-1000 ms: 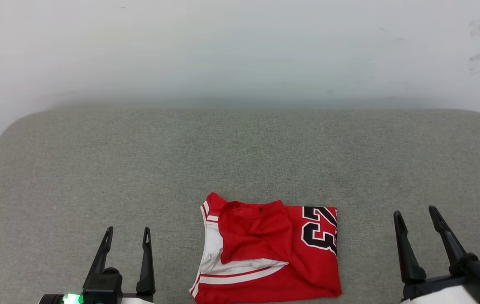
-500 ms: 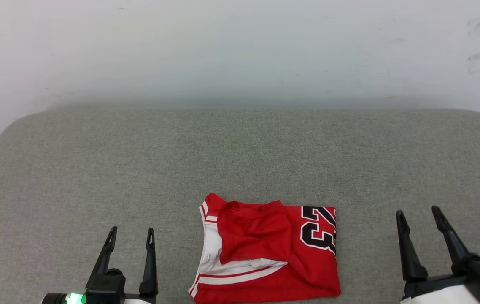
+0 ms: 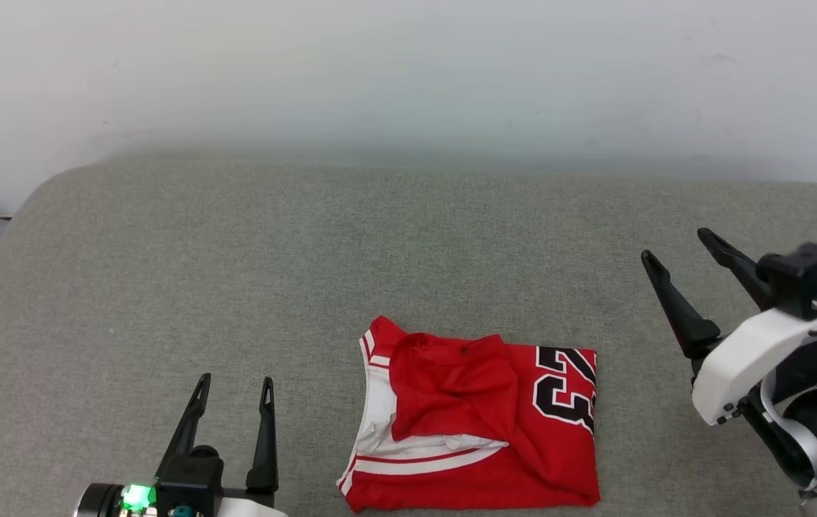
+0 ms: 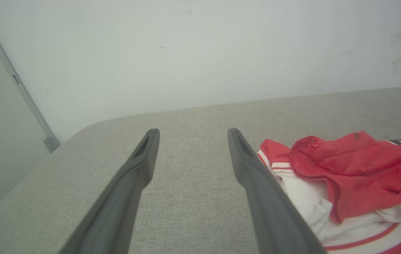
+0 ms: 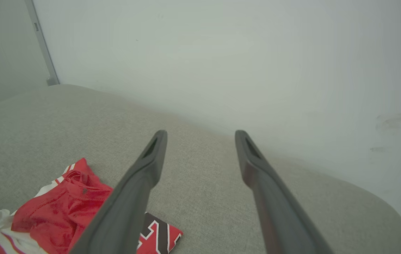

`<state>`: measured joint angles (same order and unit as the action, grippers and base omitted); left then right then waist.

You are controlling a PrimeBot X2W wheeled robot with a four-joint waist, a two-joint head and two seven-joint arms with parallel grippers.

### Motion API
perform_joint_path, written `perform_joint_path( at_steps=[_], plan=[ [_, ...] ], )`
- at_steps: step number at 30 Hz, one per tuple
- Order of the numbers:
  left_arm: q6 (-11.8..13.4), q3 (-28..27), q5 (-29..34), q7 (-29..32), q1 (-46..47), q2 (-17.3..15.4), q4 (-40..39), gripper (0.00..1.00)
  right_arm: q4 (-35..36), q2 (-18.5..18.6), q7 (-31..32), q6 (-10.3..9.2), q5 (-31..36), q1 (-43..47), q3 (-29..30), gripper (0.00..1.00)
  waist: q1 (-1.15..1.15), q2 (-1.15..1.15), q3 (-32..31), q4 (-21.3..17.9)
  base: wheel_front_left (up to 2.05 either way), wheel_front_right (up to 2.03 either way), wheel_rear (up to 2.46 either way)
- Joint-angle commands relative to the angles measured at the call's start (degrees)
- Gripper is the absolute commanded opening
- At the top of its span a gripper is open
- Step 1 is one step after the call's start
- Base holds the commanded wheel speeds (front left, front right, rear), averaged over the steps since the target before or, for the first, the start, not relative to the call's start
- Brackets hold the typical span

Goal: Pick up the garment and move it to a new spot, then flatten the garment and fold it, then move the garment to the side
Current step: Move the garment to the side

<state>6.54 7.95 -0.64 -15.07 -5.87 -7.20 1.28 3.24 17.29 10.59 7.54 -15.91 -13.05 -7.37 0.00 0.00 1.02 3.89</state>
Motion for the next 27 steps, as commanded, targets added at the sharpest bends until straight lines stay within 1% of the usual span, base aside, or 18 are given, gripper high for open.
perform_joint_path(
  at_steps=[1, 4, 8, 11, 13, 18, 21, 23, 27],
  plan=[
    [-0.08, 0.21, 0.28, -0.13, 0.81, -0.06, 0.00, 1.00, -1.20, 2.86, 5.11, -0.10, -2.66, -2.37, -2.76, 1.00, 0.00, 0.00, 0.73, 0.75, 0.00, 0.00, 0.00],
    [0.10, 0.30, 0.26, -0.13, 1.34, 0.07, -0.02, 1.00, -2.97, 6.35, 14.34, -0.08, -7.05, -4.92, -8.13, 1.00, 0.00, 0.00, 1.53, 1.36, 0.00, 0.00, 0.00],
    [0.03, 0.86, 0.27, -0.12, 2.07, 0.36, 0.02, 1.00, -5.71, 9.41, 25.28, -0.09, -14.66, -6.47, -13.48, 1.00, 0.00, 0.00, 2.56, 2.36, 0.00, 0.00, 0.00],
    [-0.18, 1.20, 0.23, -0.13, 3.18, 0.55, 0.06, 1.00, -7.30, 10.55, 31.12, -0.08, -19.95, -7.25, -15.44, 1.00, 0.00, 0.00, 3.69, 3.31, 0.00, 0.00, 0.00],
    [-0.35, 1.53, 0.20, -0.13, 3.81, 0.71, 0.05, 1.00, -8.28, 11.03, 33.91, -0.08, -22.29, -7.48, -16.45, 1.00, 0.00, 0.00, 4.67, 4.01, 0.00, 0.00, 0.00],
    [-0.45, 1.98, 0.10, -0.13, 5.30, 1.08, 0.03, 1.00, -10.27, 11.84, 36.73, -0.08, -23.72, -8.53, -18.47, 1.00, 0.00, 0.00, 6.98, 5.47, 0.00, 0.00, 0.00],
    [-0.52, 2.19, -0.12, -0.13, 6.27, 1.35, -0.01, 1.00, -12.17, 12.25, 36.87, -0.08, -23.03, -8.67, -20.31, 1.00, 0.00, 0.00, 8.91, 6.54, 0.00, 0.00, 0.00],
    [-0.68, 2.30, -0.22, -0.13, 6.90, 1.45, 0.05, 1.00, -14.00, 11.81, 36.79, -0.08, -23.59, -8.08, -20.90, 1.00, 0.00, 0.00, 10.08, 7.11, 0.00, 0.00, 0.00],
    [-0.86, 2.45, -0.40, -0.13, 7.83, 1.64, 0.31, 1.00, -17.20, 12.00, 37.28, -0.07, -23.63, -5.69, -25.14, 1.00, 0.00, 0.00, 11.53, 7.83, 0.00, 0.00, 0.00]
  ],
)
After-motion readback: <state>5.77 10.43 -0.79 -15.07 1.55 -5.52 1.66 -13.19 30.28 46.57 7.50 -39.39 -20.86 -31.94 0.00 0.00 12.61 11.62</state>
